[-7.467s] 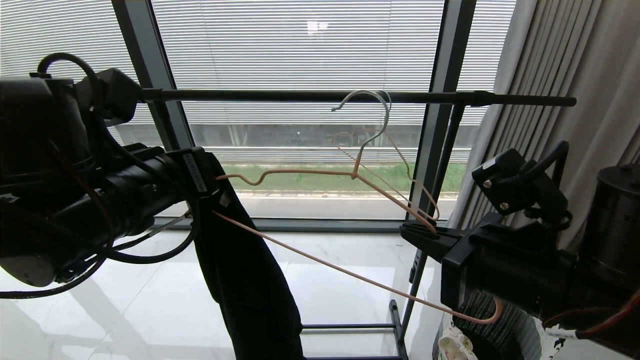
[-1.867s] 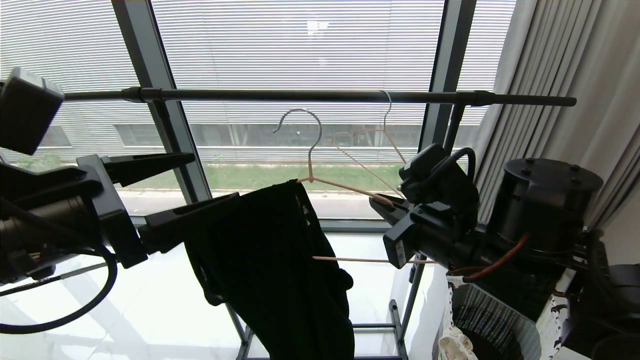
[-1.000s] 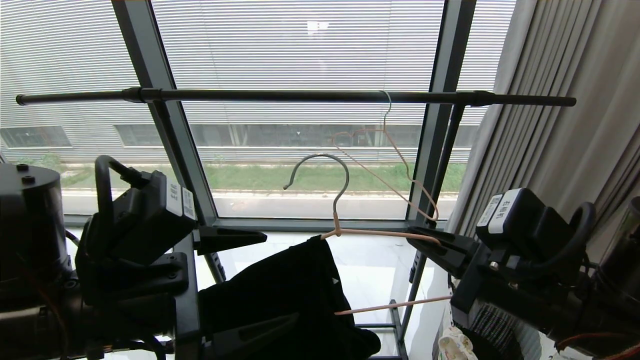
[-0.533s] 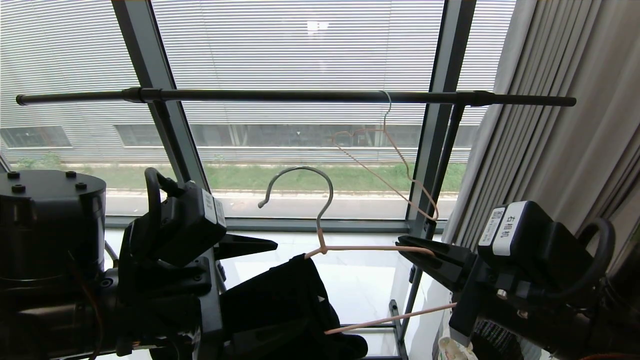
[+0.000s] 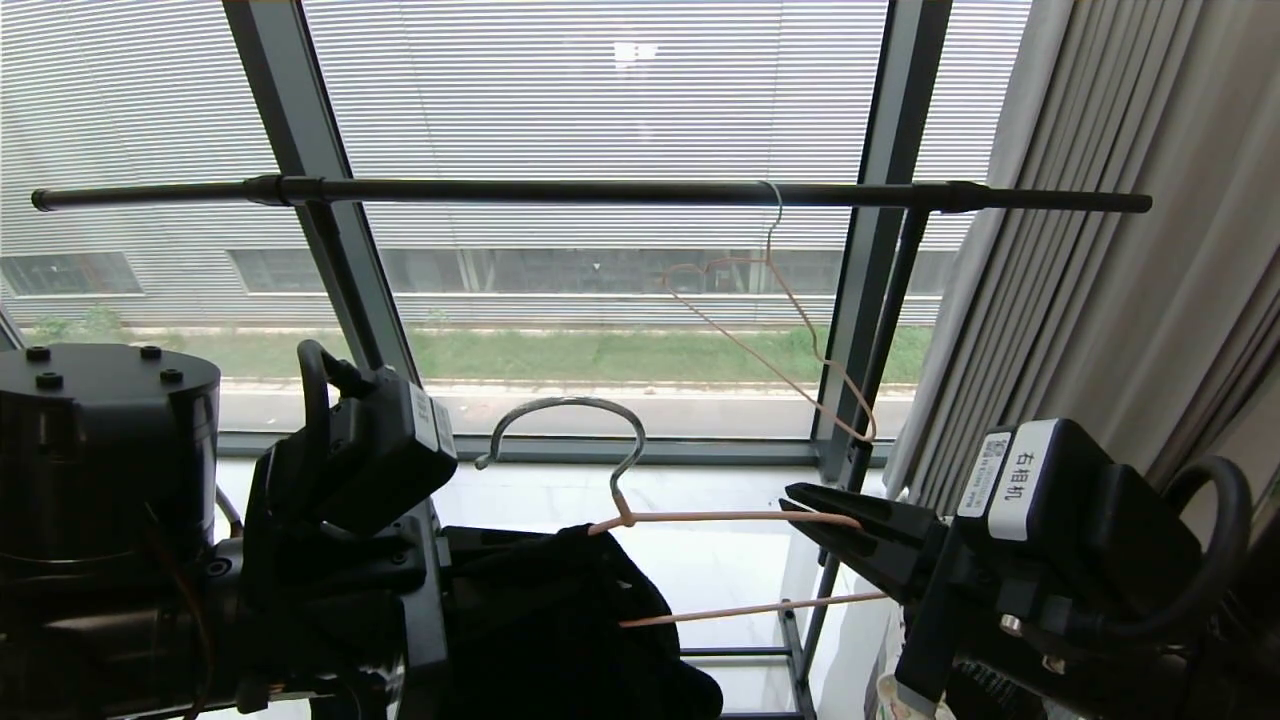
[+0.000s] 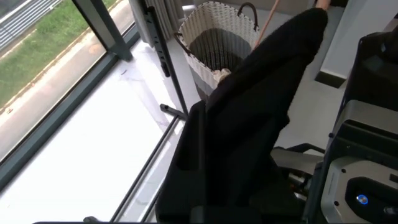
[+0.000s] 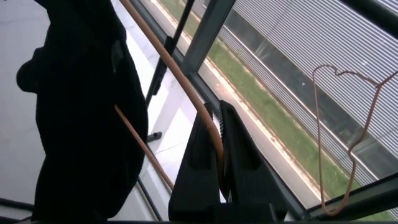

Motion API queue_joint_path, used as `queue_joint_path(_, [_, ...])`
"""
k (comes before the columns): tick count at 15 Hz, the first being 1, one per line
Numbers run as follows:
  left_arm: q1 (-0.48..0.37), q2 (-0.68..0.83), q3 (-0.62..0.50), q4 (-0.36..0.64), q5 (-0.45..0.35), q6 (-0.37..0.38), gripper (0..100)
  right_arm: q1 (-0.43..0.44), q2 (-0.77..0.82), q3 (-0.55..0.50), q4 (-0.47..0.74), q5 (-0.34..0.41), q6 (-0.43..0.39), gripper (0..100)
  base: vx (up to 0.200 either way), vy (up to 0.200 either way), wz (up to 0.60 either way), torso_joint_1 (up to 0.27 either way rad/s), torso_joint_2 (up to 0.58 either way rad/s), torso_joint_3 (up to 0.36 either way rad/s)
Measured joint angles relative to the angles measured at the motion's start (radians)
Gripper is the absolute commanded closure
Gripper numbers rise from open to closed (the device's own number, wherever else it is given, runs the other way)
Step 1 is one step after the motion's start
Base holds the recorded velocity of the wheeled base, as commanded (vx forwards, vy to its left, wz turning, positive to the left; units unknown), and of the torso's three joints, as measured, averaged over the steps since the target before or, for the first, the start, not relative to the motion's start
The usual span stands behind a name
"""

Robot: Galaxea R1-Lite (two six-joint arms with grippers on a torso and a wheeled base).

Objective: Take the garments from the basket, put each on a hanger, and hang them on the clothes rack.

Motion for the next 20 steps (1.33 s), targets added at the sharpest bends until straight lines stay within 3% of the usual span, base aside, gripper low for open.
queue_joint_path(1, [0.0, 0.0, 0.0, 0.0, 0.0, 0.0, 100, 0.0, 0.0, 0.0, 0.0, 0.0, 0.0, 100, 0.0, 0.0, 0.0, 0.0, 0.0, 0.0])
queue_joint_path(2, [0.0, 0.0, 0.0, 0.0, -0.002, 0.0, 100, 0.001, 0.0, 0.0, 0.0, -0.001, 0.0, 0, 0.0, 0.0, 0.0, 0.0, 0.0, 0.0])
queue_joint_path(12, [0.034, 0.004, 0.002, -0.003, 0.003, -0.011, 100, -0.006, -0.017, 0.024, 0.0, -0.026, 0.001, 0, 0.0, 0.0, 0.0, 0.0, 0.0, 0.0])
queue_joint_path(17, [0.143, 0.007, -0.002, -0.104, 0.032, -0.04, 100, -0.006, -0.021, 0.045, 0.018, -0.024, 0.111, 0, 0.0, 0.0, 0.0, 0.0, 0.0, 0.0])
queue_joint_path(18, [0.163, 0.008, -0.01, -0.108, 0.037, -0.058, 100, -0.005, -0.019, 0.043, 0.051, -0.017, 0.141, 0, 0.0, 0.0, 0.0, 0.0, 0.0, 0.0])
queue_joint_path(20, [0.18, 0.008, -0.04, -0.109, 0.038, -0.171, 100, 0.001, -0.008, 0.035, 0.095, 0.014, 0.183, 0, 0.0, 0.0, 0.0, 0.0, 0.0, 0.0])
